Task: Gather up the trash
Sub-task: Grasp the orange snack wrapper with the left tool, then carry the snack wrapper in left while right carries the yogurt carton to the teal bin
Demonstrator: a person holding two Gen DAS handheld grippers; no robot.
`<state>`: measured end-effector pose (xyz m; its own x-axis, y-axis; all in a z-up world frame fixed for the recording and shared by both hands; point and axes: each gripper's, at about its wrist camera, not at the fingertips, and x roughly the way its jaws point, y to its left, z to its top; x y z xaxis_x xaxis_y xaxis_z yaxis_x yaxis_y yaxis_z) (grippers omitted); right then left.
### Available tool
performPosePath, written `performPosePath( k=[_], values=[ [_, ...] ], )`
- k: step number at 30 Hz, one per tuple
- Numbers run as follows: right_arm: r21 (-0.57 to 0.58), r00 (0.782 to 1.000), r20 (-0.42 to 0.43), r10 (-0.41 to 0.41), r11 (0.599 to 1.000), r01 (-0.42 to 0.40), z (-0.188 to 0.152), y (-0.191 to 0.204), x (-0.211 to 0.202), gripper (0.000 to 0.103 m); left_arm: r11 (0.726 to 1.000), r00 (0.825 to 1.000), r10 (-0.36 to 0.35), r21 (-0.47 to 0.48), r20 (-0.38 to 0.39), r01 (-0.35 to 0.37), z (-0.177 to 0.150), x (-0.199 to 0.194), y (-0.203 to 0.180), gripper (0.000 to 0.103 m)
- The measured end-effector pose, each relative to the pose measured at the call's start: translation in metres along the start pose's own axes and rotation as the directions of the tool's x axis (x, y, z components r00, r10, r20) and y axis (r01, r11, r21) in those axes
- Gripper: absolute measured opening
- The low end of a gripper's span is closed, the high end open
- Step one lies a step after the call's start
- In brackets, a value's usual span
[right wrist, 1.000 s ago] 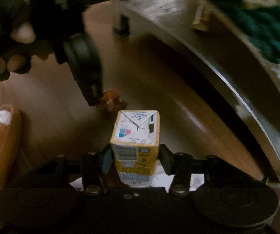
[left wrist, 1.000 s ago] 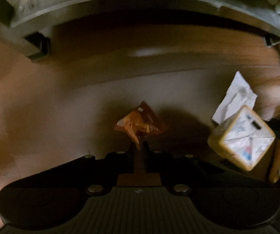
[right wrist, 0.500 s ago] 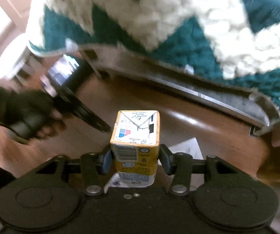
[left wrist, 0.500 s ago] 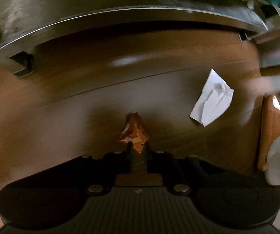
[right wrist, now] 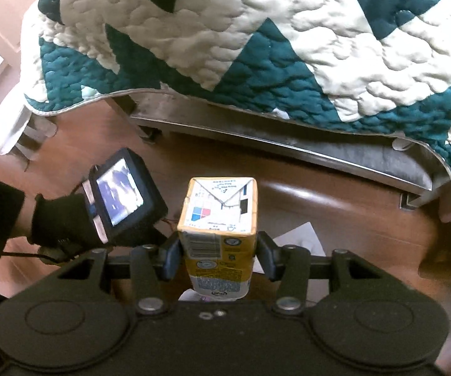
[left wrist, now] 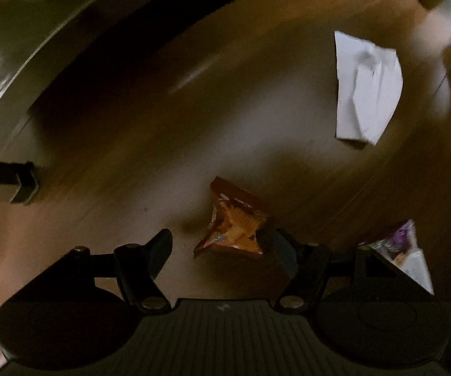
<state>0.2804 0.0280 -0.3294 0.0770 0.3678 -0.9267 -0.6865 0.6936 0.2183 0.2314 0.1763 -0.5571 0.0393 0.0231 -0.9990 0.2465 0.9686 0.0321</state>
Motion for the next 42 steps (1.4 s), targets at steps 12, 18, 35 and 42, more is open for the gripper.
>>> performPosePath(
  k=[12,18,35,42],
  values=[
    [0.02,0.999,-0.026,-0.033,0.999,0.034,0.0,-0.005,0.008,0.049,0.998,1.0,0.017,0.052,0.011,-0.018,0.008,0.015,-0.012,0.039],
    [0.042,0.998,-0.049,-0.049,0.998,0.052,-0.002,-0.008,0.01,0.049,0.999,0.999,-0.036,-0.033,0.036,0.037,0.01,-0.009,-0.001,0.038],
    [0.048,0.987,0.143,-0.078,0.996,0.072,0.005,0.011,-0.091,0.049,0.98,0.971,-0.033,-0.181,0.237,0.078,0.025,-0.242,0.008,0.038],
    [0.088,0.961,0.261,-0.093,0.994,0.072,-0.003,0.009,-0.187,0.049,0.975,0.925,0.008,-0.208,0.38,0.077,0.027,-0.35,-0.016,0.038]
  ],
)
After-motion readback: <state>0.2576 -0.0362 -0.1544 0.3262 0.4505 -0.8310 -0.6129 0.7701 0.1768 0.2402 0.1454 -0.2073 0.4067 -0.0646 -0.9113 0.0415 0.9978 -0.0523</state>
